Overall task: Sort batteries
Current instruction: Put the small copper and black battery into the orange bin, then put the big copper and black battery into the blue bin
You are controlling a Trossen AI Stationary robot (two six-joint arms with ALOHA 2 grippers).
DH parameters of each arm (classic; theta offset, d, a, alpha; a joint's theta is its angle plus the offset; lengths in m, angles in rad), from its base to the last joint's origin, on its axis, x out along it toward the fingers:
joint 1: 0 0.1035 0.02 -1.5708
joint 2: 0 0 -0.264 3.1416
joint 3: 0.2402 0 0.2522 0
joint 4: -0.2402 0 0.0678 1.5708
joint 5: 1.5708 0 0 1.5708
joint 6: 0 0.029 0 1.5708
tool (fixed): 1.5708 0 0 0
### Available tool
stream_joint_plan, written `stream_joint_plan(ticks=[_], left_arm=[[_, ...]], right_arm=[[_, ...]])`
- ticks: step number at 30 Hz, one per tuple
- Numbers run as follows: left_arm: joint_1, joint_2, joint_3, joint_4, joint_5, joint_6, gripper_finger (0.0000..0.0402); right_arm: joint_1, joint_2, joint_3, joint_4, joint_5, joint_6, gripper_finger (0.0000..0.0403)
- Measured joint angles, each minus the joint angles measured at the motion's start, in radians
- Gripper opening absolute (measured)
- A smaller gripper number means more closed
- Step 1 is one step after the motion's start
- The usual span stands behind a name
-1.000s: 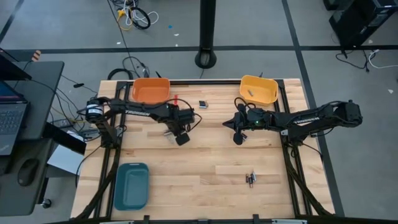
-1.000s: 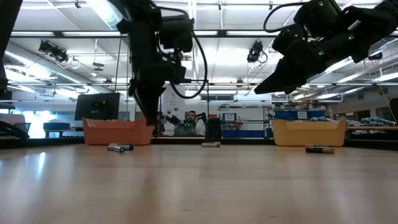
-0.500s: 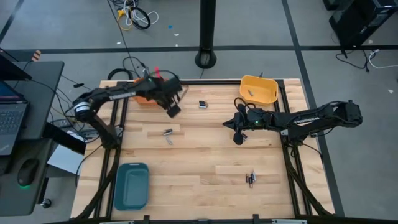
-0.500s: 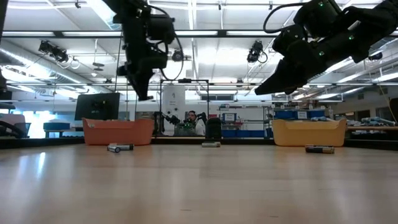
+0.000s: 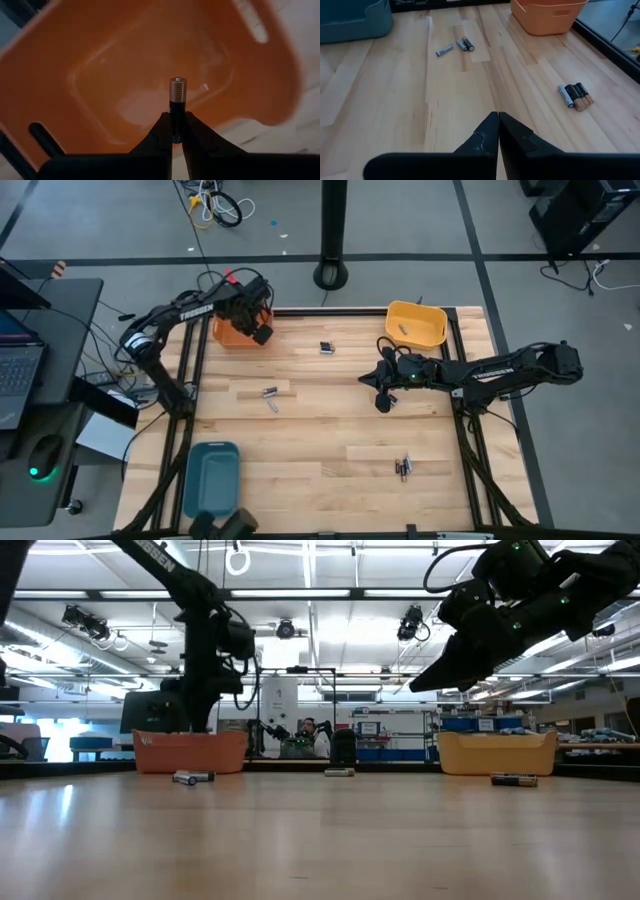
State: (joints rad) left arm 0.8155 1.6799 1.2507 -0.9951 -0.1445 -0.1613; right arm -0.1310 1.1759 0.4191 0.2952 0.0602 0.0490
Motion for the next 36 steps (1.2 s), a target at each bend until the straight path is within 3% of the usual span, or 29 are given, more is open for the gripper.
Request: stream_joint_plan(ticks=[15,36], left_arm=[[0.068,0.125,0.0,0.046,0.051,0.067,0.0033],[0.053,0.097,0.0,0.061,0.018,0.16,0.0139]], right_arm=[[0.0,0.0,0.0,0.003,0.0,0.0,0.0022],[0.0,0.0,0.0,0.002,0.0,0.015,0.0024]])
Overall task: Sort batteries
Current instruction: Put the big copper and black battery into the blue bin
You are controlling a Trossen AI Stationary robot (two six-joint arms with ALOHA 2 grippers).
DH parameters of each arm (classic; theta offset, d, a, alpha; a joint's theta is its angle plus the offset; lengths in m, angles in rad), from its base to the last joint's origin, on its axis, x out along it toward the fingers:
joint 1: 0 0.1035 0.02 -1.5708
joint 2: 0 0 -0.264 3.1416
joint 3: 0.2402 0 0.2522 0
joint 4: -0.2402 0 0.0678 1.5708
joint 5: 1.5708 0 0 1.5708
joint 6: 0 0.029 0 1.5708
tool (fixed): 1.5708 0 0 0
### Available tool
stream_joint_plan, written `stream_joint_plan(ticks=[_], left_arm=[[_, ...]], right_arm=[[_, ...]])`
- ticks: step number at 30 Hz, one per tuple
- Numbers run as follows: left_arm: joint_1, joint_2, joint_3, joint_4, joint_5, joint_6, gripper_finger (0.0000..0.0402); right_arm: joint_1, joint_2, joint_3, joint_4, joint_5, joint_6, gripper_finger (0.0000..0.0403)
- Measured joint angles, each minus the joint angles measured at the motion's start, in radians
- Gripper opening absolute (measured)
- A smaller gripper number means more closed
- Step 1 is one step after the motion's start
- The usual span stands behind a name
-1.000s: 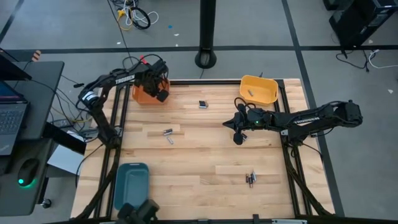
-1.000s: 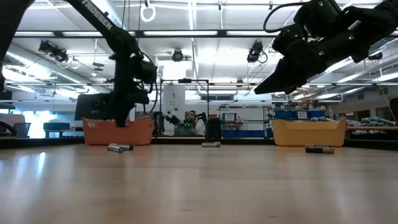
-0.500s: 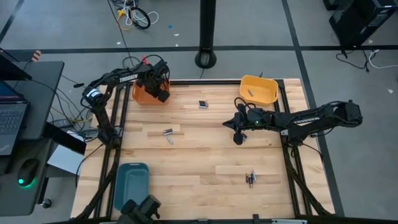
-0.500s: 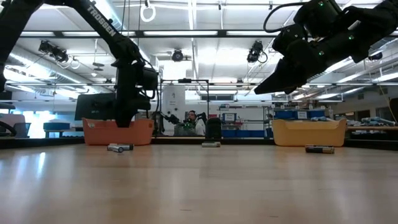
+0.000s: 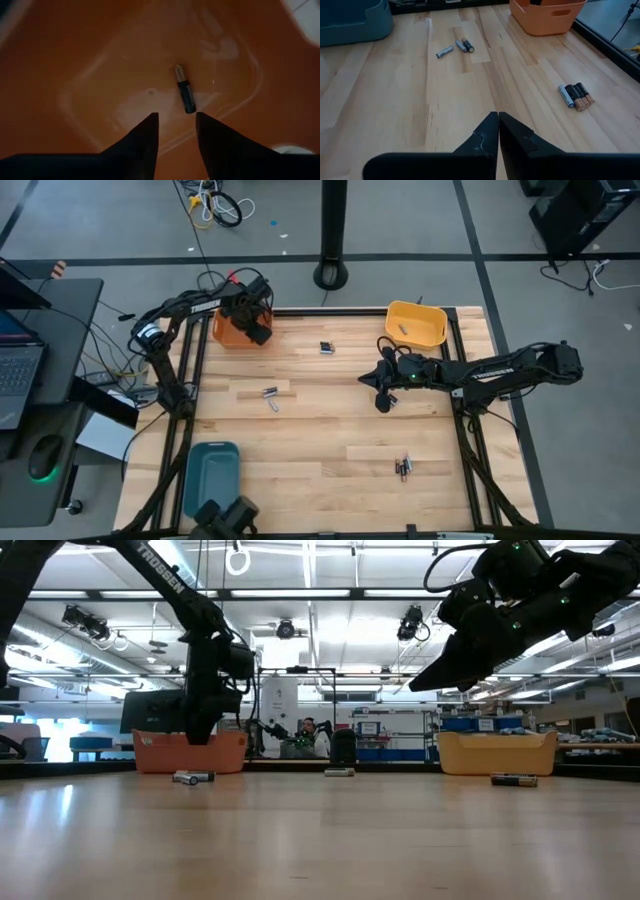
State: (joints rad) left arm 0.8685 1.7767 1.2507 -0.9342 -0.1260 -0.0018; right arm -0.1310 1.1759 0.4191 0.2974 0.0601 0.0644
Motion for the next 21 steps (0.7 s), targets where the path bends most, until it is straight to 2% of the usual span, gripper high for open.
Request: stream_joint_plan(ticks=[4,6,11,16,21], left_arm=[[-0.031,-0.059,0.0,0.013,-0.125,0.008,0.0137],[-0.048,-0.098,0.0,0.042,-0.155,0.007,0.0132],[-0.111,-0.199,0.0,0.141,-0.158,0.0,0.0117],[-0.203,-0.283,-0.009,0.28,-0.159,0.025,0.0096],[-0.313,-0.373,-0.153,0.552,-0.141,0.079,0.0076]], right_arm=[[0.0,0.0,0.0,0.012,0.0,0.014,0.0026],[0.0,0.0,0.0,0.025,0.0,0.012,0.0027],[-0.002,0.0,0.0,0.025,-0.033,-0.037,0.0018],[0.002,0.0,0.0,0.052,-0.011,-0.033,0.0008],[0.031,0.0,0.0,0.108,0.001,-0.031,0.0006]])
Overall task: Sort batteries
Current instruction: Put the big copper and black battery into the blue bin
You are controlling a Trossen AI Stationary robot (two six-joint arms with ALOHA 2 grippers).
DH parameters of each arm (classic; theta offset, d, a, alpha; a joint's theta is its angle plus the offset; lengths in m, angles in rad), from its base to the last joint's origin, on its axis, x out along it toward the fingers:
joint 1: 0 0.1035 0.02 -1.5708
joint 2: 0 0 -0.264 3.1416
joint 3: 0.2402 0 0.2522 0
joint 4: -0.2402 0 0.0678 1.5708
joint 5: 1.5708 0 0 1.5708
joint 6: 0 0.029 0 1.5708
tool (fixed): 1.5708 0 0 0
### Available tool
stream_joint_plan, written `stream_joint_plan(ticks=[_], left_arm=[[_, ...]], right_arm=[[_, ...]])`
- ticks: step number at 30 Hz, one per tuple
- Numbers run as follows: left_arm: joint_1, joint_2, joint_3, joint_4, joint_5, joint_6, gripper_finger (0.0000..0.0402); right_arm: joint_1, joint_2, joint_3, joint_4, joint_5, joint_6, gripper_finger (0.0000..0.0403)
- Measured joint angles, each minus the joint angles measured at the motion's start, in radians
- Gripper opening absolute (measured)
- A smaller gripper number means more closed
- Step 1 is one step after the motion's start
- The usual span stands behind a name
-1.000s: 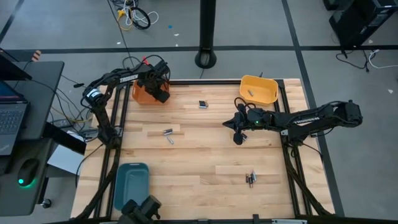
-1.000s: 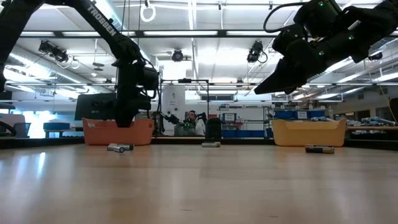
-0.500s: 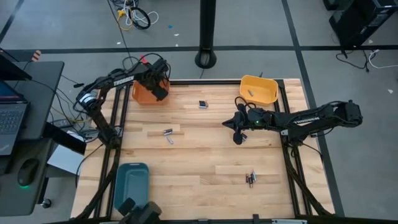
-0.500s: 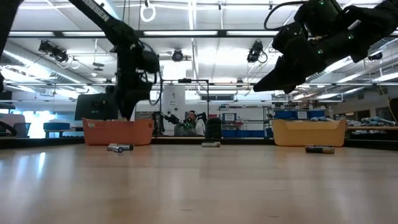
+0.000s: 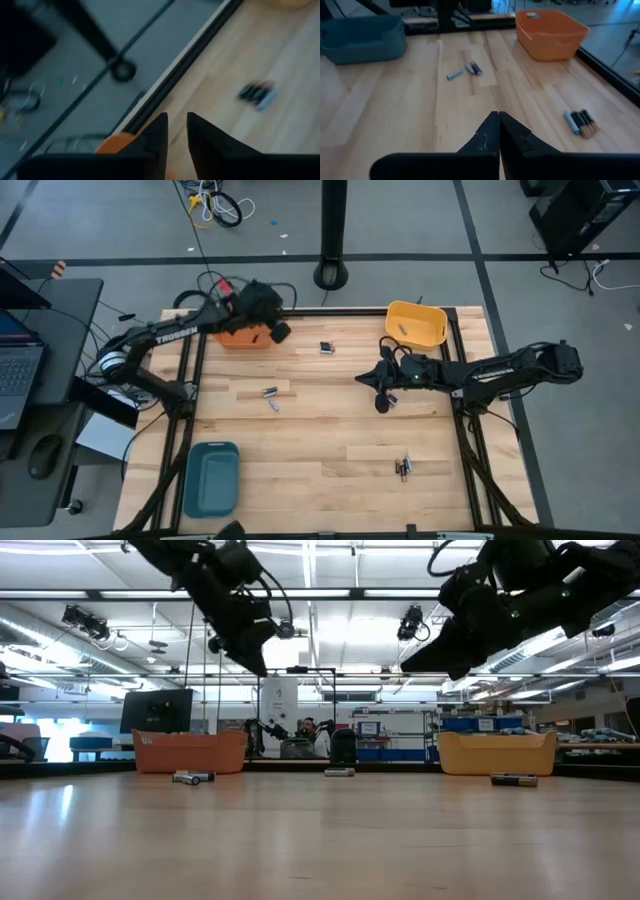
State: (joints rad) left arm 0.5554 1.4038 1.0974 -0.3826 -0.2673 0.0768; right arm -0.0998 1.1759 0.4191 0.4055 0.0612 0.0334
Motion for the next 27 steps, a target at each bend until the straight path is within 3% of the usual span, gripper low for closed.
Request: stream_joint_plan(ticks=[7,15,19,27], left_arm=[[-0.145,-0.087,-0.26,0.455,0.143,0.027,0.0047],[-0.29,-0.088,-0.434,0.74,0.201,0.062,0.0032],[-0.338,-0.088,-0.487,0.847,0.218,0.062,0.0032],[-0.385,-0.088,-0.513,0.863,0.221,0.057,0.0032]], right_arm=[[0.065,0.0,0.0,0.01,0.051,0.028,0.0005],[0.114,0.023,0.001,-0.071,0.095,0.16,0.0006],[0.164,0.051,0.053,-0.269,0.096,0.274,0.0007],[0.387,0.071,0.243,-0.682,0.095,0.521,0.0031]])
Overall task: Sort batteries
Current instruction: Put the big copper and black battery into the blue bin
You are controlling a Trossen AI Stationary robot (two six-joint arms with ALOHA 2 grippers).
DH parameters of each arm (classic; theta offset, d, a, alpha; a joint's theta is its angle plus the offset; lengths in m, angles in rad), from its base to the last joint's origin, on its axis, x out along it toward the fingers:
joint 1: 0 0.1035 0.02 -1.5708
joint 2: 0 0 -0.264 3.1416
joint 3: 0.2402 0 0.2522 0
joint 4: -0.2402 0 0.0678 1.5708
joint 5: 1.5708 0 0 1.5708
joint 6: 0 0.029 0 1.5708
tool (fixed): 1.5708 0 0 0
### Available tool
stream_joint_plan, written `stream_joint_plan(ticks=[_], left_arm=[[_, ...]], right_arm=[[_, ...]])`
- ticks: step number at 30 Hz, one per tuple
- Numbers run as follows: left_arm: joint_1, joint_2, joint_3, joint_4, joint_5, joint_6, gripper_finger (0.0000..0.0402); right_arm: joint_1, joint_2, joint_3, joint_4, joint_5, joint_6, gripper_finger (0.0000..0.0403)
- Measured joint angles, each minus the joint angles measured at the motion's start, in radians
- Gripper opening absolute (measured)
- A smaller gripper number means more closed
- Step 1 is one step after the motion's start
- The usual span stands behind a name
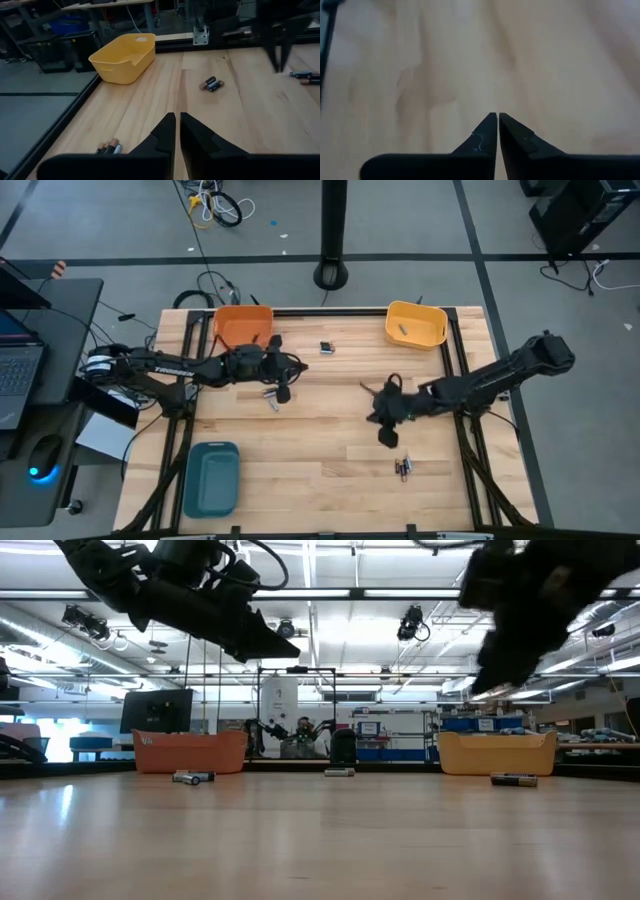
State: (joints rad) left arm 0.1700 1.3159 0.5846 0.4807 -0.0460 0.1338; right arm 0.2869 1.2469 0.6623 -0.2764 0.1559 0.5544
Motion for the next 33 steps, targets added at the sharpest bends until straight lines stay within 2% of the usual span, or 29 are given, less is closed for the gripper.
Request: stream_joint_plan(ticks=[3,7,14,19,23,27,33], left_arm=[[-0.01,0.0,0.0,-0.001,-0.001,0.0,0.0032],[-0.027,0.0,0.0,-0.008,0.0,0.0,0.0032],[-0.047,0.0,0.0,-0.015,-0.001,0.0,0.0032],[-0.055,0.0,0.0,-0.016,-0.001,0.0,0.0032],[-0.055,0.0,0.0,-0.019,-0.001,0.006,0.0032],[-0.055,0.0,0.0,-0.021,-0.001,0.017,0.0032],[-0.055,0.0,0.0,-0.024,-0.001,0.018,0.0032]], right_arm=[[0.093,0.005,0.05,-0.133,-0.001,0.12,0.0041],[0.219,0.014,0.083,-0.203,-0.048,0.248,0.0066],[0.352,0.017,0.143,-0.241,-0.063,0.405,0.0165],[0.384,0.082,0.175,-0.26,-0.106,0.416,0.024],[0.397,0.174,0.203,-0.287,-0.159,0.412,0.0282],[0.408,0.265,0.249,-0.361,-0.178,0.389,0.0301],[0.424,0.378,0.314,-0.399,-0.184,0.328,0.0307]])
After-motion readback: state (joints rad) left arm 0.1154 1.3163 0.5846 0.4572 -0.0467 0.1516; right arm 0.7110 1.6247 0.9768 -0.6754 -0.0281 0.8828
